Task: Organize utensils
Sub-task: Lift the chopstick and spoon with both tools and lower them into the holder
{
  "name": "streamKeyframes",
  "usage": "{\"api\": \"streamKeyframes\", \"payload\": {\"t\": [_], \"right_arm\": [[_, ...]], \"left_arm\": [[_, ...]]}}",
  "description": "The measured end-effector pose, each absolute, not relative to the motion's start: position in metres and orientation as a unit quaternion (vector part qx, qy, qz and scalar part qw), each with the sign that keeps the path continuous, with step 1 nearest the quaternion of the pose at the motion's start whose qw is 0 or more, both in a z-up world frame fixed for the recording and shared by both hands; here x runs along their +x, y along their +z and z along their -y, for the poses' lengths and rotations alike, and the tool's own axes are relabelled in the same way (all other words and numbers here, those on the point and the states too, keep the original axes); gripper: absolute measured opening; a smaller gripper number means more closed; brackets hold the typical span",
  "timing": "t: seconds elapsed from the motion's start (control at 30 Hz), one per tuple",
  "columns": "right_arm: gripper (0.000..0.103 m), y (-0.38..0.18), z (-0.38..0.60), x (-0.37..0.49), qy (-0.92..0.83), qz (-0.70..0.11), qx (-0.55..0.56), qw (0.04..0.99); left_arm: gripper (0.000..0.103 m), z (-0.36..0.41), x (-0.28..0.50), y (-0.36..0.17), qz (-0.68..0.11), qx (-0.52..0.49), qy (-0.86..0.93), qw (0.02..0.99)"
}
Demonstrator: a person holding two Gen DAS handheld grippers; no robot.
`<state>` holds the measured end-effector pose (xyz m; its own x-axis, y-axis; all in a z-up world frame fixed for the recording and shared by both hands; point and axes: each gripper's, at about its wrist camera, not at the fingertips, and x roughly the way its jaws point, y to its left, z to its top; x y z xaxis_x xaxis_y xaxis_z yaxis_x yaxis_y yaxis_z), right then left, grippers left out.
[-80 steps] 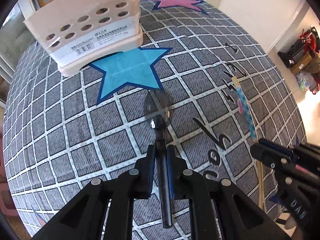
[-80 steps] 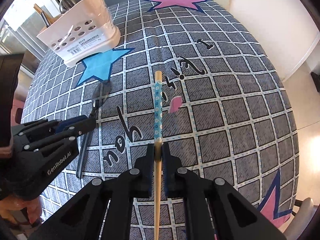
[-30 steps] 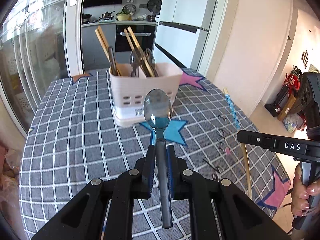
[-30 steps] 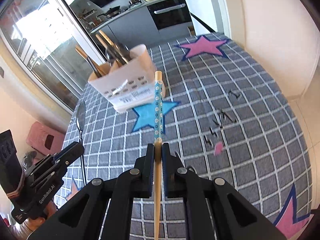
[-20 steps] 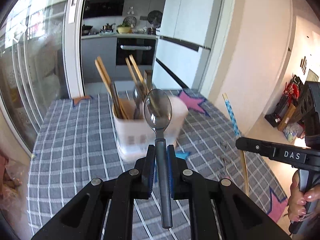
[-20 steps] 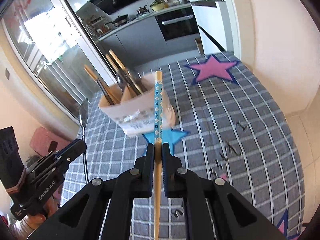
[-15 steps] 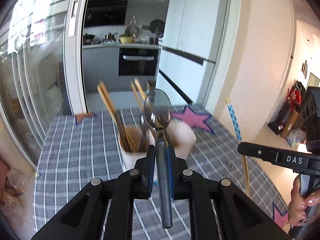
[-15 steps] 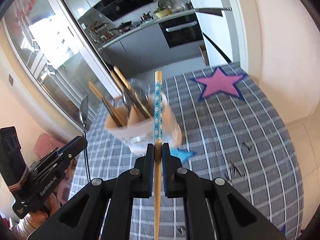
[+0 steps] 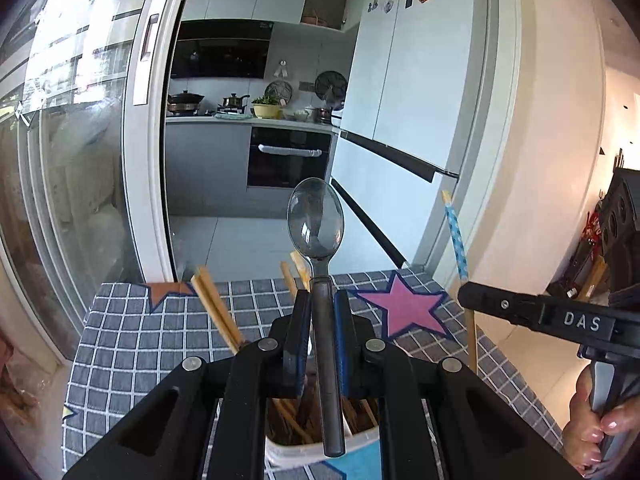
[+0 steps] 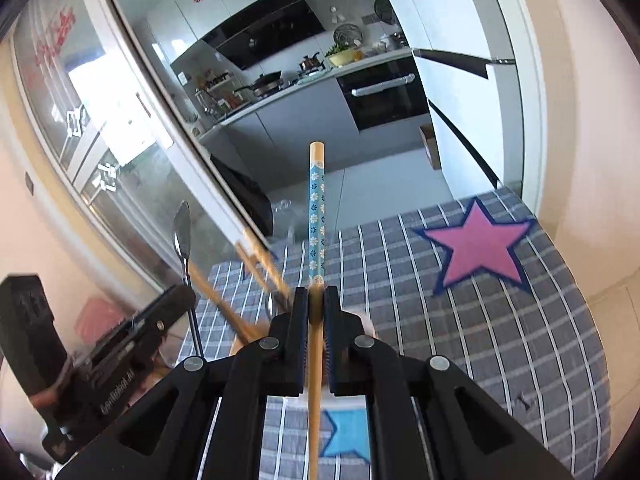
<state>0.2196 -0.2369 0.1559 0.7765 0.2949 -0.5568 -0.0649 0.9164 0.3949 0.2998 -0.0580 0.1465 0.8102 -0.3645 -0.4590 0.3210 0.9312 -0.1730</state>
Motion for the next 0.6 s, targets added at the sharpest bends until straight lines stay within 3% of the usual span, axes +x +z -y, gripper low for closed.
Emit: {"api": "streamKeyframes", "payload": {"t": [0.6], "right_arm": [[0.008, 0.138, 0.204, 0.269, 0.072, -0.208, 0.067, 0.973]], "left_arm": [[0.043, 0.079, 0.315, 0.096, -0.193, -0.007, -0.134, 0.972]]}}
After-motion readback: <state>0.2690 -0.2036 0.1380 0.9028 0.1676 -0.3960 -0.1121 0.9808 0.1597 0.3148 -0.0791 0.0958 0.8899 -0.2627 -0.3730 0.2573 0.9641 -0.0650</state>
